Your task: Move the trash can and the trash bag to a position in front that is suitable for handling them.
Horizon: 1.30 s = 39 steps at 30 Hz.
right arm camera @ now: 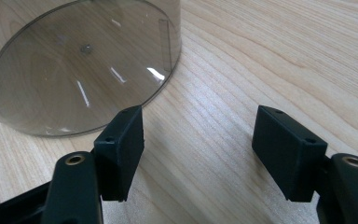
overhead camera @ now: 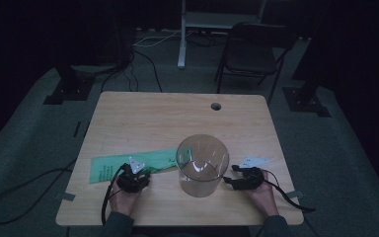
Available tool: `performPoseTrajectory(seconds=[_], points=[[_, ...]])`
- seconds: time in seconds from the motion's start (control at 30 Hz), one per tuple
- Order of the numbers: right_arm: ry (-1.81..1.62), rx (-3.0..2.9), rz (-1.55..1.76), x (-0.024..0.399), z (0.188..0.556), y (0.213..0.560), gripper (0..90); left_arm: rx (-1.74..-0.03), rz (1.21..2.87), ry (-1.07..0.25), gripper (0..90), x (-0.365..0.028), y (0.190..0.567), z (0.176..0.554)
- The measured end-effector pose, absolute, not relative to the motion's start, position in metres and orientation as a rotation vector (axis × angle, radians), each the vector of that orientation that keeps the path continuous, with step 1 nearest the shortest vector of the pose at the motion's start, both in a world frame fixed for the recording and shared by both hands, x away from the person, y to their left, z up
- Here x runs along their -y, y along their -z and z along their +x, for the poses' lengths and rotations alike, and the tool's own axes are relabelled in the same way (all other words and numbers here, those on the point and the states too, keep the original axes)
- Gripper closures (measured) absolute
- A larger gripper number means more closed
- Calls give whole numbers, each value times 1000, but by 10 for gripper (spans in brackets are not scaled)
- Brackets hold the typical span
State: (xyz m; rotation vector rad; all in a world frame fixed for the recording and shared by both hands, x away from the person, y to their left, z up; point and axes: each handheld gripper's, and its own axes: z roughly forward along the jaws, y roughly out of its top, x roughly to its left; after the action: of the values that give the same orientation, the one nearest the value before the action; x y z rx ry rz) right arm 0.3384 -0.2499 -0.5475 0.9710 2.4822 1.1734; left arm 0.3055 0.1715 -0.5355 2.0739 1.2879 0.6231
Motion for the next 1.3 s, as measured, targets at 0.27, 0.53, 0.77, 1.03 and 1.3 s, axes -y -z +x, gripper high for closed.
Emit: performPoseTrajectory(seconds=[0.27,0.53,0.77,1.03,1.3], points=[[-1171,-2481,967,249,339,548,329,-1301,2086,-596,613,-179,536,309],[-1174,-2482,966,249,339,548,329,-1344,2076,-583,885,-192,535,306],[-1174,-2486,963,247,340,548,327,-1436,2029,-613,884,-205,534,294],[-1171,-2494,954,244,342,547,324,-1332,2013,-628,606,-194,530,290],[-1173,-2494,954,244,342,547,323,-1136,2130,-594,566,-163,534,295]])
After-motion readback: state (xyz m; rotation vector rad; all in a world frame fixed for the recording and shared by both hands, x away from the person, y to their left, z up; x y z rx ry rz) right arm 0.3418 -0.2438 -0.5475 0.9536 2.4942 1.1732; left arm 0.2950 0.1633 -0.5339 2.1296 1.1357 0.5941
